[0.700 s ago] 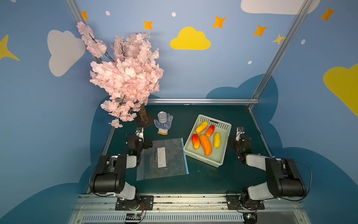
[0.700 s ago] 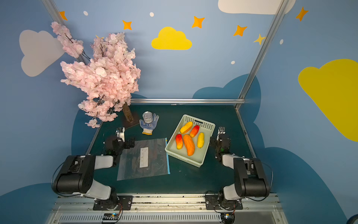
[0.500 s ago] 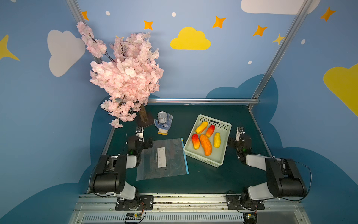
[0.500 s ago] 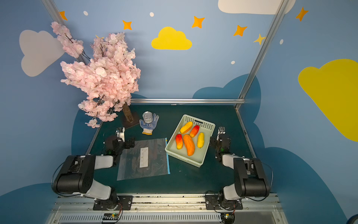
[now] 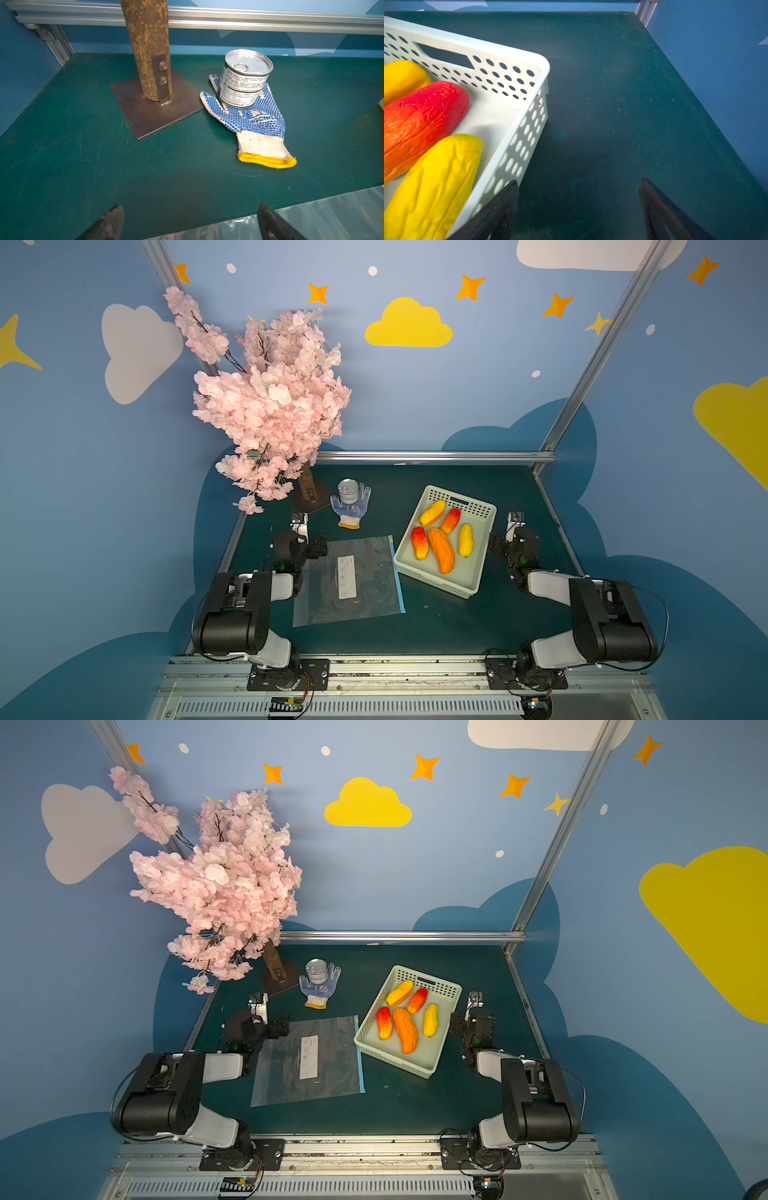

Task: Place the mango in a zip-top bag and seal the zipper
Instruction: Adjust the basket at the center of the board.

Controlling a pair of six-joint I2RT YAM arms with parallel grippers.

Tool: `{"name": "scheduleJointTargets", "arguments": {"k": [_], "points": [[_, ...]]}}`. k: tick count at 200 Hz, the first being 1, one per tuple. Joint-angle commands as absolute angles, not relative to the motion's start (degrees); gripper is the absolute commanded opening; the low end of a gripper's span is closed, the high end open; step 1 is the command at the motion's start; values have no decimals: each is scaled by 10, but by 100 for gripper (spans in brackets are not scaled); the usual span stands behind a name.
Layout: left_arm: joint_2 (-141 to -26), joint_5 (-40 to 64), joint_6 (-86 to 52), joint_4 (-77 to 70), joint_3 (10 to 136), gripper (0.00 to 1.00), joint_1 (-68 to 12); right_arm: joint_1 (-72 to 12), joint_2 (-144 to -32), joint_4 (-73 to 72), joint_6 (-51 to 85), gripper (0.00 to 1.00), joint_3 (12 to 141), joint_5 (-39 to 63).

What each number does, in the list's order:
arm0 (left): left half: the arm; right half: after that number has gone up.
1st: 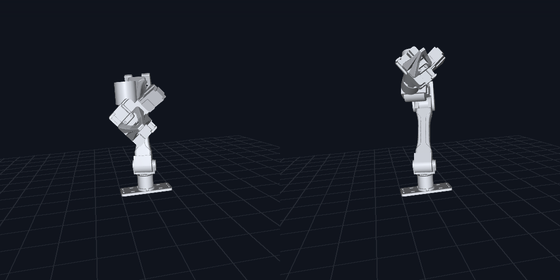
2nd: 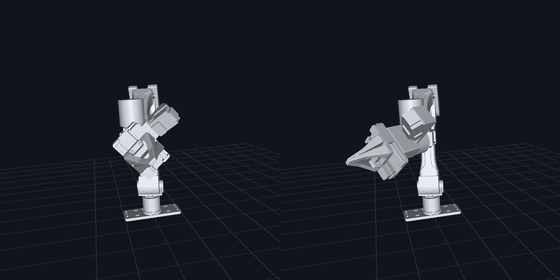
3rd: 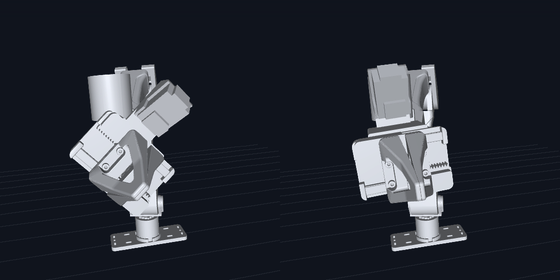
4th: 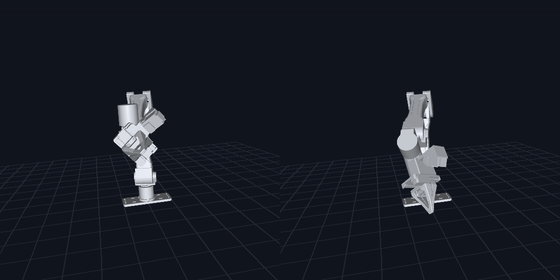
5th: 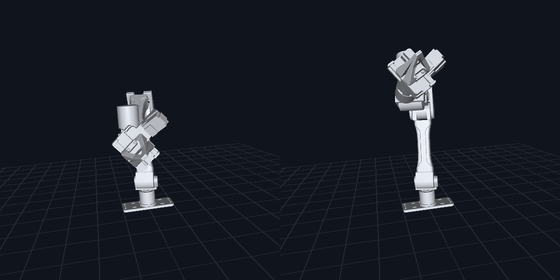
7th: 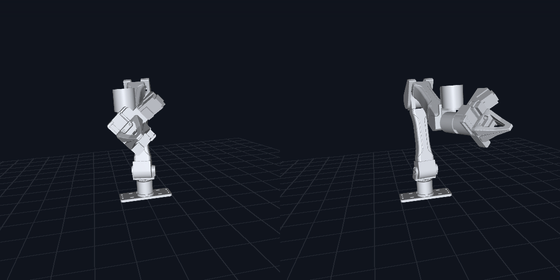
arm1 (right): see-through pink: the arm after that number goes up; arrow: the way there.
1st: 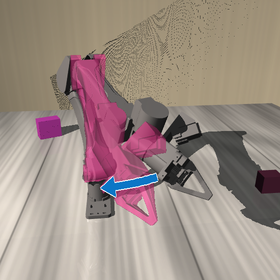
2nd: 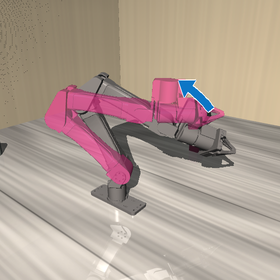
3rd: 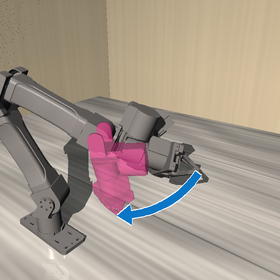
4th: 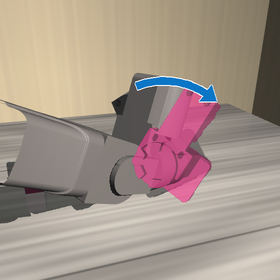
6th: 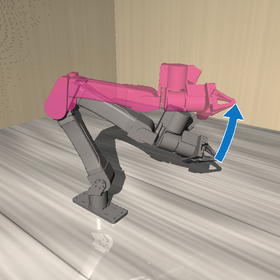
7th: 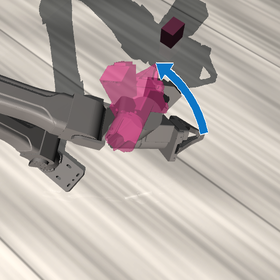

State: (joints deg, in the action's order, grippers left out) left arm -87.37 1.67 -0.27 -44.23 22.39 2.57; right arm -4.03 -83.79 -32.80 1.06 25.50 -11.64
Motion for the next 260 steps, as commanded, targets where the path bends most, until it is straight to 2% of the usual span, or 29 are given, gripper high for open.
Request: {"name": "scheduleJointTargets", "arguments": {"k": [1,28,46,68,78,87,94,104,112,116,126,140,155,177,211,225,241,260], "points": [[-879,22,-4,-454,234,100,24,-45,-841,-344,8,90,265,-119],[-862,6,-10,-463,226,100,23,-47,-817,-307,9,90,277,-129],[-812,-54,-11,-402,238,100,7,-54,-773,-250,10,90,297,-161],[-741,-109,-4,-341,254,100,-16,-55,-689,-130,107,90,362,-236],[-703,-126,-6,-330,263,100,-27,-55,-656,-99,110,90,408,-229],[-670,-146,-22,-295,285,100,-37,-53,-637,-13,178,90,461,-230],[-651,-175,-61,-263,304,100,-40,-50,-629,86,273,90,502,-249],[-627,-232,-226,-153,342,100,-37,-45,-623,240,435,90,552,-276],[-611,-253,-363,0,390,100,-30,-36,-618,271,451,90,559,-249],[-604,-247,-413,65,410,100,-24,-32,-614,242,416,88,550,-205],[-591,-207,-492,129,426,100,-19,-35,-610,203,342,73,542,-100],[-583,-117,-512,111,412,100,-19,-94,-622,282,337,66,584,-124],[-588,-60,-507,173,436,100,-47,-164,-655,372,321,57,630,-127],[-600,-35,-450,239,465,100,-136,-211,-705,449,348,45,635,-19],[-642,7,-422,250,466,97,-259,-259,-796,464,352,41,609,61],[-675,41,-426,239,466,95,-279,-247,-851,532,375,41,640,49],[-723,105,-440,211,464,88,-285,-220,-923,597,332,40,681,65],[-783,173,-467,182,465,80,-287,-181,-972,620,320,34,695,54]]}}
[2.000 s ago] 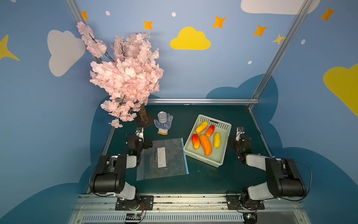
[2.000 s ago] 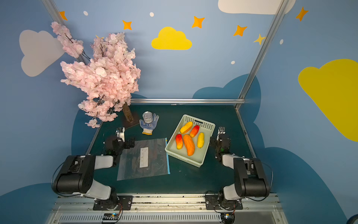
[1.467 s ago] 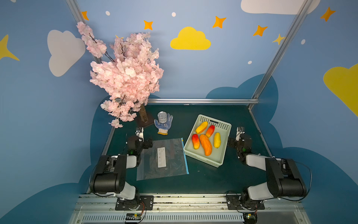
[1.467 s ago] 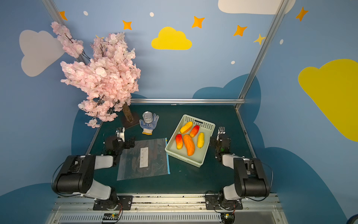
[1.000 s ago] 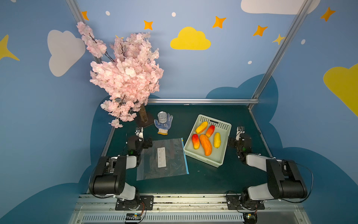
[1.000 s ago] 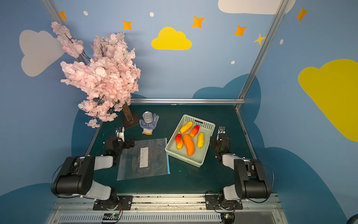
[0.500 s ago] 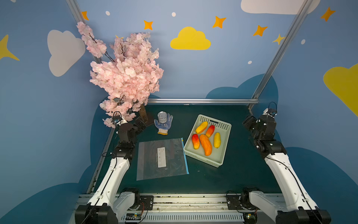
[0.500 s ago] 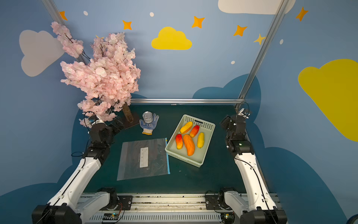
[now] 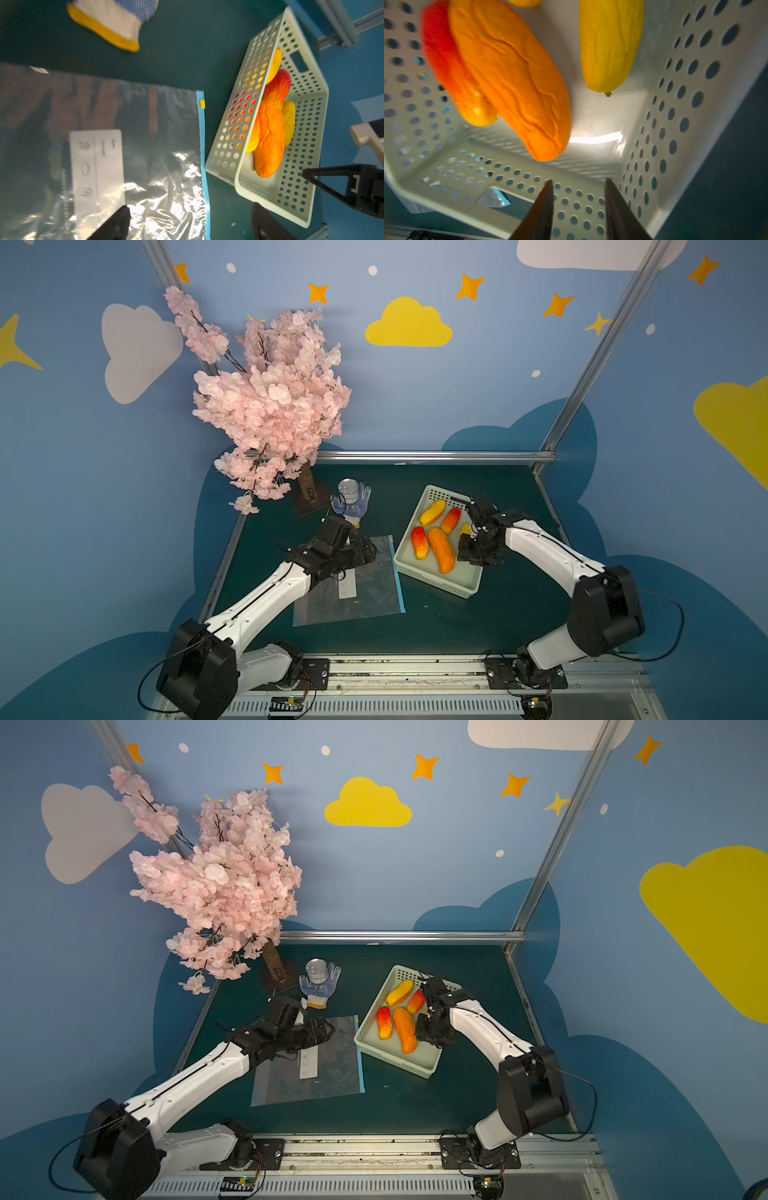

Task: Place the mango in a zip-top bag and seal the zipper
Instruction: Adjust the basket at the center of the board.

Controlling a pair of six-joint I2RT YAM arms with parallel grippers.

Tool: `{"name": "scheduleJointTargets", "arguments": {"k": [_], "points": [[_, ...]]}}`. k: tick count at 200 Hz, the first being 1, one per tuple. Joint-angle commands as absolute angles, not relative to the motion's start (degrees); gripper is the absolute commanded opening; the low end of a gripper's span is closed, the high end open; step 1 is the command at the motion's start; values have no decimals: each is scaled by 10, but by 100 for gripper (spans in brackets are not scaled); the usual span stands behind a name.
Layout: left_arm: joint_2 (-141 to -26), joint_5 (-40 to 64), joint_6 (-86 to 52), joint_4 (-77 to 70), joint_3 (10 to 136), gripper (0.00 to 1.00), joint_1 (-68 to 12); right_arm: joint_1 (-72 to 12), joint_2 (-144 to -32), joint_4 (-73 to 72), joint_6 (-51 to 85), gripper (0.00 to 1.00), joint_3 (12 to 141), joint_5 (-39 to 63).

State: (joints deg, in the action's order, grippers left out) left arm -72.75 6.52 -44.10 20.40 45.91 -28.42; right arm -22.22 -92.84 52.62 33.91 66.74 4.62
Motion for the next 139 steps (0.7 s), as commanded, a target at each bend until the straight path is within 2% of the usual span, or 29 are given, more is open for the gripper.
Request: {"name": "scheduleJointTargets", "arguments": {"k": [1,28,41,58,71,87,110,139], "points": [[-787,175,-468,182,465,80,-287,-177,-973,619,320,33,695,53],[-869,240,-493,165,491,70,-287,-84,-963,613,300,30,710,-1],[-898,253,-520,152,494,68,-287,-34,-961,614,291,31,722,-29],[-921,258,-552,124,487,66,-282,26,-968,609,282,31,740,-19],[-927,257,-563,118,487,64,-275,36,-966,604,258,32,765,-1],[-925,244,-566,127,487,62,-263,-12,-945,597,230,38,793,-5],[-919,239,-564,150,483,55,-235,-141,-907,575,215,49,811,2],[-905,220,-557,184,470,48,-200,-285,-908,435,235,70,774,154]]}}
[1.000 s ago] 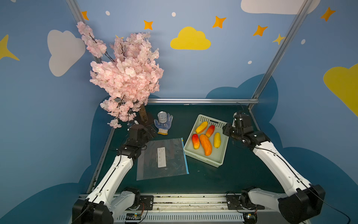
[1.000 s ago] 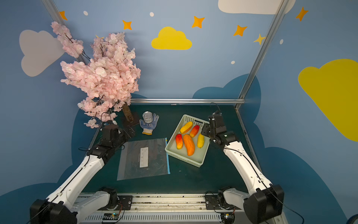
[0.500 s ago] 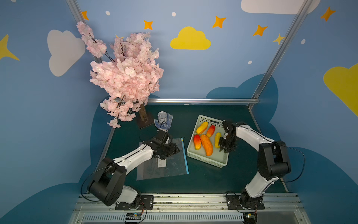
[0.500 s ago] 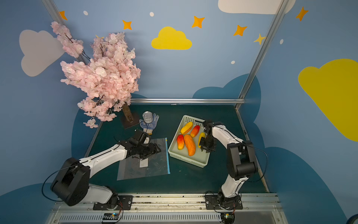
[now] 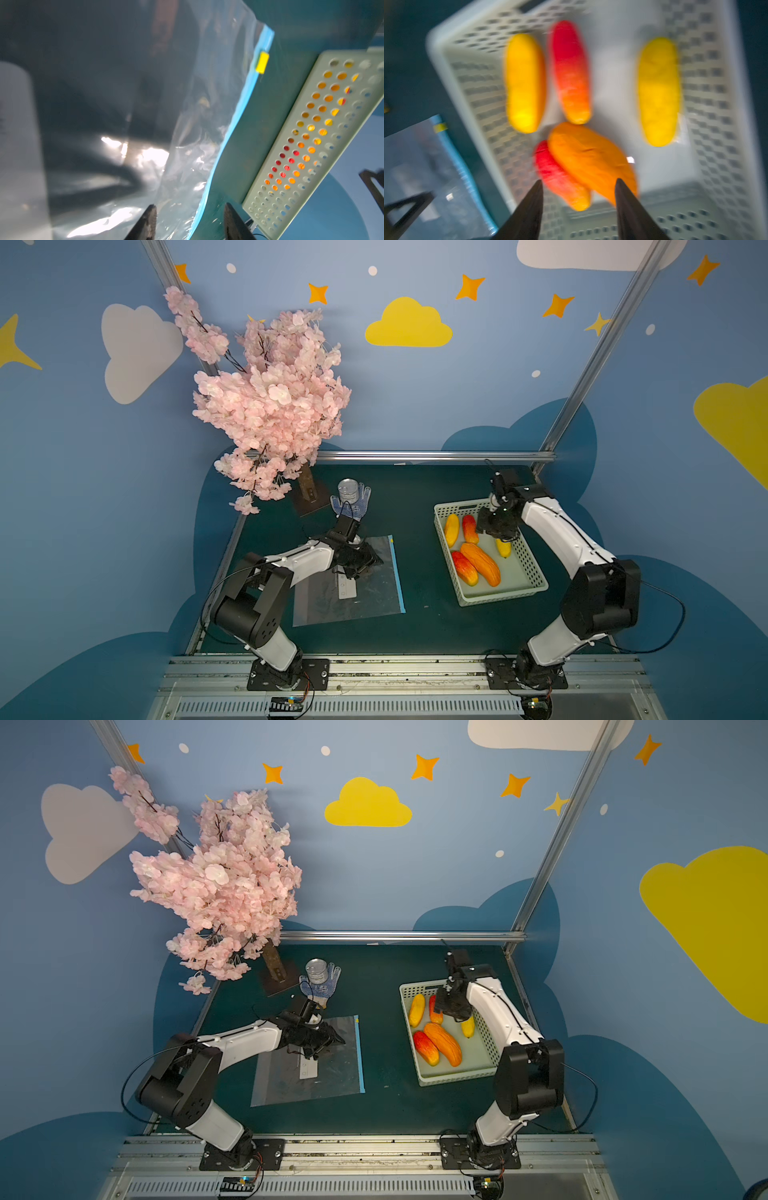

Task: Place the mango in a zip-top bag and seal the zipper
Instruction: Adjust the basket at the center of the board, then pick up the zipper food storage bag at the center of the board.

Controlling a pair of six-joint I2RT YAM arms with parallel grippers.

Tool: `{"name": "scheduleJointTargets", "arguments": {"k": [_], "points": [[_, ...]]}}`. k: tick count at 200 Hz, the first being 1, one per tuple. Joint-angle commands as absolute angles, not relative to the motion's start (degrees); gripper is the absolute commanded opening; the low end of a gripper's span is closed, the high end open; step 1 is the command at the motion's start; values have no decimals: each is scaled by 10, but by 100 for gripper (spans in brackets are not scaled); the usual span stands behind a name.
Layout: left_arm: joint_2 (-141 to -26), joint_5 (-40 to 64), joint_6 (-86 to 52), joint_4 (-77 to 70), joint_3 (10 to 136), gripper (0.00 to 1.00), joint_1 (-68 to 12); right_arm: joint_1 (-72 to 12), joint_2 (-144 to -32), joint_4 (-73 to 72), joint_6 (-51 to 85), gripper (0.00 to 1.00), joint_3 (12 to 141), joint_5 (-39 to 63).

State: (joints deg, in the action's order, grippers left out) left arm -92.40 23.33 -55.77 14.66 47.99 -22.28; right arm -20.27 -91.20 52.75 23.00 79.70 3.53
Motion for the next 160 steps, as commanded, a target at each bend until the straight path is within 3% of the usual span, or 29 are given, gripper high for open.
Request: {"name": "scheduleJointTargets", "arguments": {"k": [1,23,71,160], "points": [[-905,219,-557,184,469,48,-199,-288,-910,430,236,70,773,159],[-907,224,-556,183,457,44,-172,-340,-1001,350,284,72,789,256],[-959,233,-532,174,467,38,-159,-351,-1189,319,328,62,897,298],[-1005,225,-504,175,477,35,-156,-364,-1301,266,352,36,939,376]]}}
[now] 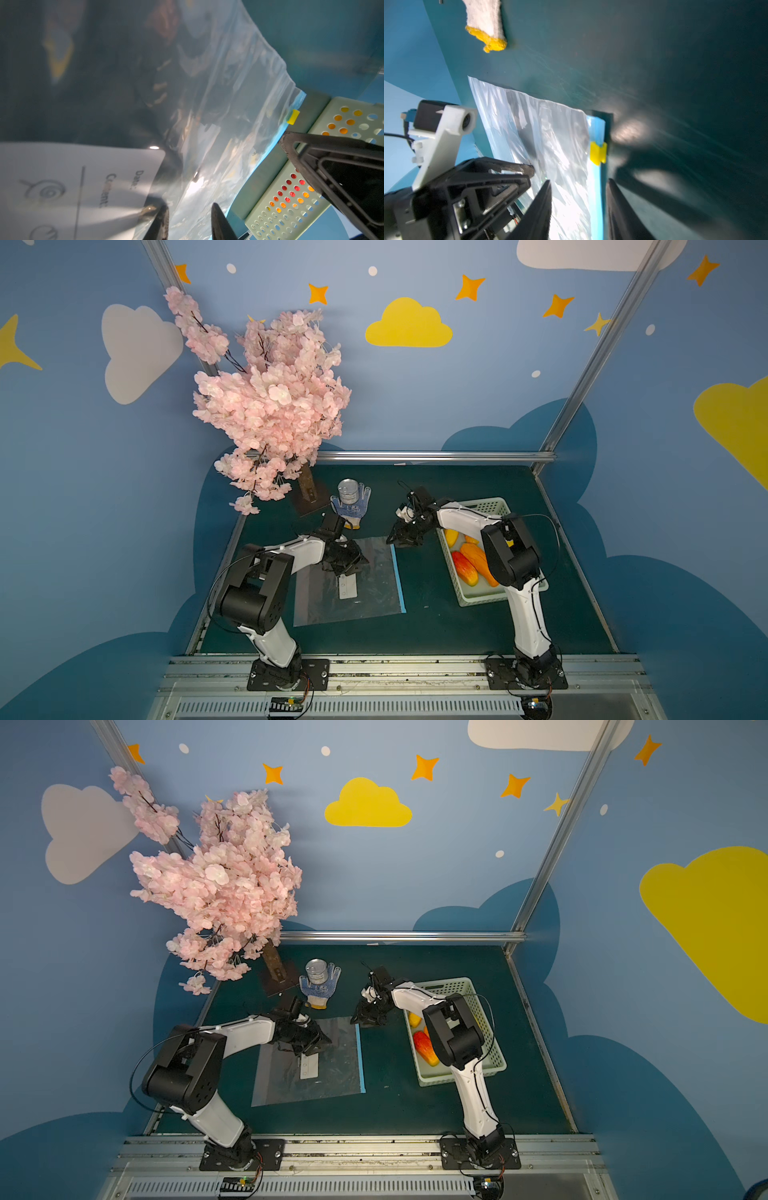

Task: Place the mango in a zip-top bag and seal the zipper
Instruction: Pick up the zipper food storage bag at the center of the board.

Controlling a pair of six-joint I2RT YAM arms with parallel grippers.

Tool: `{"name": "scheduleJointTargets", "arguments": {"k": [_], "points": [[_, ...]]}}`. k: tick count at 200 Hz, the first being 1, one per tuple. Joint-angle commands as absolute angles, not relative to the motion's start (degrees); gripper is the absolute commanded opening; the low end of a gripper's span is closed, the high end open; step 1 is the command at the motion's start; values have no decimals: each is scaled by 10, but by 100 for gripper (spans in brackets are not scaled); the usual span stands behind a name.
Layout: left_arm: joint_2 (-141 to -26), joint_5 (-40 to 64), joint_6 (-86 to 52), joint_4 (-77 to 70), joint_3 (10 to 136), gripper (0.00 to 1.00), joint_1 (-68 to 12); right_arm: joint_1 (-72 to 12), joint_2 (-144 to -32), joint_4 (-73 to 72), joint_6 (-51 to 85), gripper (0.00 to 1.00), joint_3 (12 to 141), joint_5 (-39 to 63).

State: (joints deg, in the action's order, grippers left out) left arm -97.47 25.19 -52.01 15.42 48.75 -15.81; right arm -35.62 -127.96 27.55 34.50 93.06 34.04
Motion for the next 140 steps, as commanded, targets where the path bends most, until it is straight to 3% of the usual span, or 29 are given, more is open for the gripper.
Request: {"name": "scheduleJointTargets", "arguments": {"k": [1,29,61,82,117,140], "points": [[-1005,225,-504,175,477,35,-156,-364,-1301,266,352,36,939,377],[-1013,228,-503,173,482,34,-155,-364,-1297,266,346,26,938,382],[-1011,225,-499,177,489,33,-155,-361,-1267,263,338,0,921,364],[-983,216,-506,195,504,36,-156,-361,-1231,265,320,0,912,339],[-896,194,-583,276,595,54,-156,-361,-1148,291,232,0,919,271],[-881,188,-655,334,686,55,-156,-366,-1097,303,143,0,921,225]]}}
